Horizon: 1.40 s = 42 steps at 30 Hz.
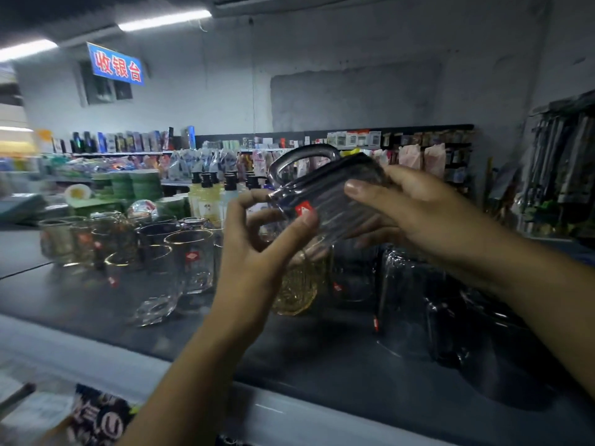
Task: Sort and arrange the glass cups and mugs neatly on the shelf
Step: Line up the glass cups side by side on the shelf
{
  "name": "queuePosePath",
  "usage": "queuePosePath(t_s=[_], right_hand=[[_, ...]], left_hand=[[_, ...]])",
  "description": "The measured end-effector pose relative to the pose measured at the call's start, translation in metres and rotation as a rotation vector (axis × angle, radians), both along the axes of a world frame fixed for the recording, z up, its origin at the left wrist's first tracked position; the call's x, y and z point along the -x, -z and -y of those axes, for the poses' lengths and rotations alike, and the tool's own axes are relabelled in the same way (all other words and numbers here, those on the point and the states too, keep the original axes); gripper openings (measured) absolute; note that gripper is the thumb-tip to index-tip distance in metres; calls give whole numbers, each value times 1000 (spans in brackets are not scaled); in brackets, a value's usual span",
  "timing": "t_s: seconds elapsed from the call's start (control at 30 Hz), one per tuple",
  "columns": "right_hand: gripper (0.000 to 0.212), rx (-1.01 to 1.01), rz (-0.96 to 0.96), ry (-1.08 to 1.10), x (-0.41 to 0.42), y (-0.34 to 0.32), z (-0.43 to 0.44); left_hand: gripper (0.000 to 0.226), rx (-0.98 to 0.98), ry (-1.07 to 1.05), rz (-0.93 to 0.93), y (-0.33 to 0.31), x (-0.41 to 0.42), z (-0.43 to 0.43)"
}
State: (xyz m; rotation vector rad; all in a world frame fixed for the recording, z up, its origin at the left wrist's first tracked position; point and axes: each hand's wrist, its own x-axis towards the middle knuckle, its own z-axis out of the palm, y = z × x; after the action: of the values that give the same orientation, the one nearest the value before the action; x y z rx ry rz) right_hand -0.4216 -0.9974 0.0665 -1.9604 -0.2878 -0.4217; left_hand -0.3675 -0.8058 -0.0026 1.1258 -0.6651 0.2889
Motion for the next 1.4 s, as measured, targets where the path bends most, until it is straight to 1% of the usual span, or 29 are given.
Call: queuePosePath(t_s=[0.07,0.17,0.23,0.3,0.4,0.5,0.57,0.67,0.77,0.9,1.0,1.13,1.2,1.3,1.37,1.4], right_hand=[[65,-94,-21,-29,0,0,2],[78,-100,-14,-16,-2,1,4],[72,-64,73,38,-2,-2,3],[62,23,171,91,0,-8,0],[66,228,224,213,7,-20,-4],[60,331,203,275,13,-28,-6],[65,401,191,308,18,-31,-9],[72,521,184,395,20,-32,-12],[74,631,177,463,18,-26,-21],[75,747,100,503,9,-11,-31],[71,775,45,519,5,1,-36],[65,881,14,543,0,17,-39],[65,931,10,540,-1,23,-39],[77,1004,-7,528,0,25,-35],[87,1065,-38,501,1,26,-31],[86,1086,-41,480,1,26,-28]], left_hand=[[63,51,46,-45,7,1,8],[66,-20,4,-4,12,-1,7],[65,-88,-66,61,13,1,5],[64,-180,-102,63,15,4,7],[64,-308,-138,38,17,10,7],[43,-363,-155,134,16,11,5],[32,-338,-239,202,18,7,4],[16,-267,-382,184,21,-5,2],[6,-284,-413,167,23,-10,3],[11,-321,-460,222,24,-8,2],[12,-326,-485,236,24,-8,1],[14,-352,-504,258,24,-9,0],[14,-390,-522,285,23,-10,0],[11,-515,-553,384,13,-15,-3],[17,-674,-527,439,-2,-22,-4],[23,-763,-501,453,-11,-27,-5]])
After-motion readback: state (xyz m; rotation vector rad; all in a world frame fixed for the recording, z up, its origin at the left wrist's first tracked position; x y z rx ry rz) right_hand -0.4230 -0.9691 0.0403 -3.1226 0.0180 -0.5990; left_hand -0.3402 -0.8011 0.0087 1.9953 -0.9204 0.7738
